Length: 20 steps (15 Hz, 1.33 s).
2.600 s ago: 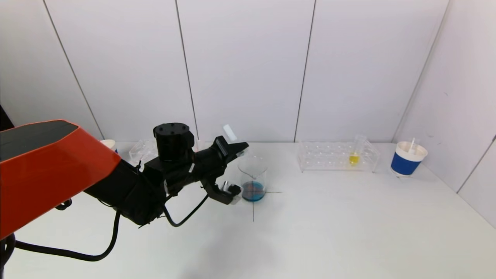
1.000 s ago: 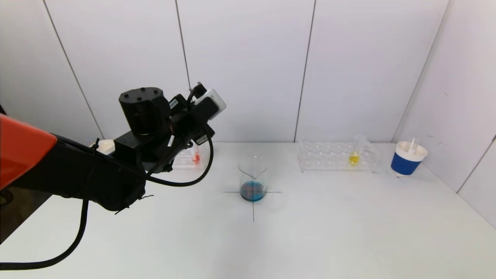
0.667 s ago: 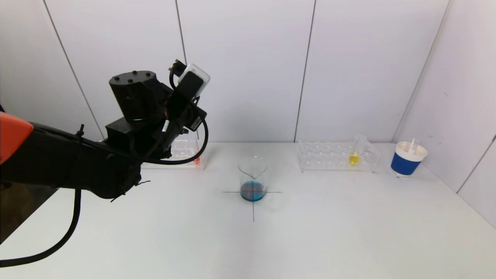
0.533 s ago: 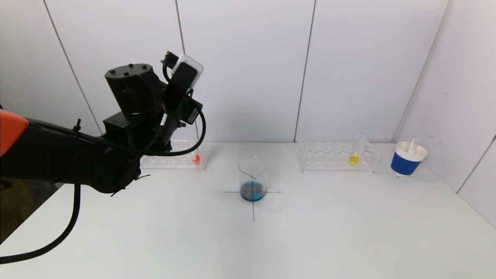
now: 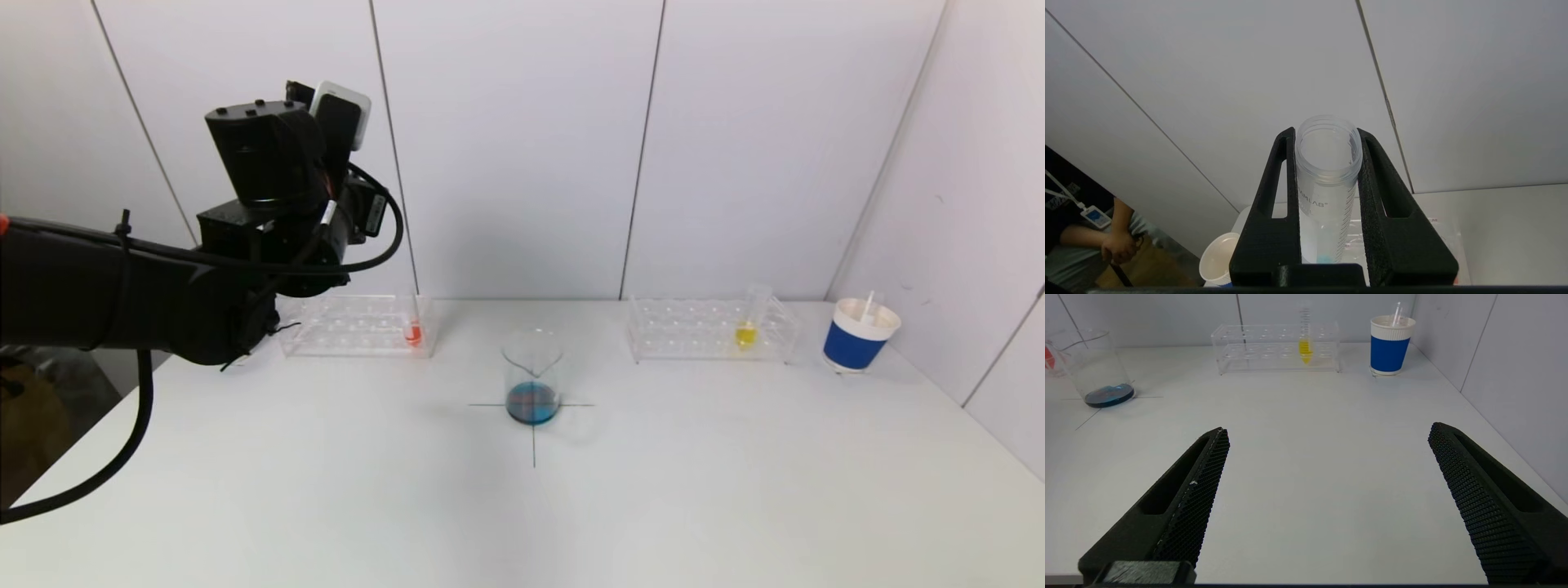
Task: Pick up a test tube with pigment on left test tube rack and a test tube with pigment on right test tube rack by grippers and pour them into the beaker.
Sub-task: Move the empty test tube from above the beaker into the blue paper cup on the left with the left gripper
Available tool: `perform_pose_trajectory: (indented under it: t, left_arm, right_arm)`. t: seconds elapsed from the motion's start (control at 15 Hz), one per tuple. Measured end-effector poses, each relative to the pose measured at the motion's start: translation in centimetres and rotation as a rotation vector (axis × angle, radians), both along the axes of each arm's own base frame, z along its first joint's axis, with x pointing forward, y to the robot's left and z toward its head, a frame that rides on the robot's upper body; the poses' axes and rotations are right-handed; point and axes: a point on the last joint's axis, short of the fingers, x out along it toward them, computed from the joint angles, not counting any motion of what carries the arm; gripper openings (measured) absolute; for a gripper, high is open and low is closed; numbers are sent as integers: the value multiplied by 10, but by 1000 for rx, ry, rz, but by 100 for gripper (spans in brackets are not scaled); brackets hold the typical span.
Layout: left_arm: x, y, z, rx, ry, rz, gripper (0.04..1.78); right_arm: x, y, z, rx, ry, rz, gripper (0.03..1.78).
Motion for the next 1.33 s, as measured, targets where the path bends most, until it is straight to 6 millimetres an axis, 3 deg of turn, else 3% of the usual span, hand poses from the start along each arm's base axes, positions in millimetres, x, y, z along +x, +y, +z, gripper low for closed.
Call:
perform_pose_trajectory:
  t: [0.27, 0.73, 1.07, 1.33]
  left_arm:
    - [2, 24, 8, -78, 19, 59, 44]
    - [13, 105, 10, -134, -4, 172, 44]
    - [28, 158, -5, -204, 33, 222, 44]
    - [48, 179, -26, -235, 65, 255, 44]
  right_arm:
    - [0, 0, 0, 0, 0, 0, 177]
    - [0, 0, 0, 0, 0, 0, 177]
    - [0, 0, 0, 0, 0, 0, 177]
    - [0, 0, 0, 0, 0, 0, 177]
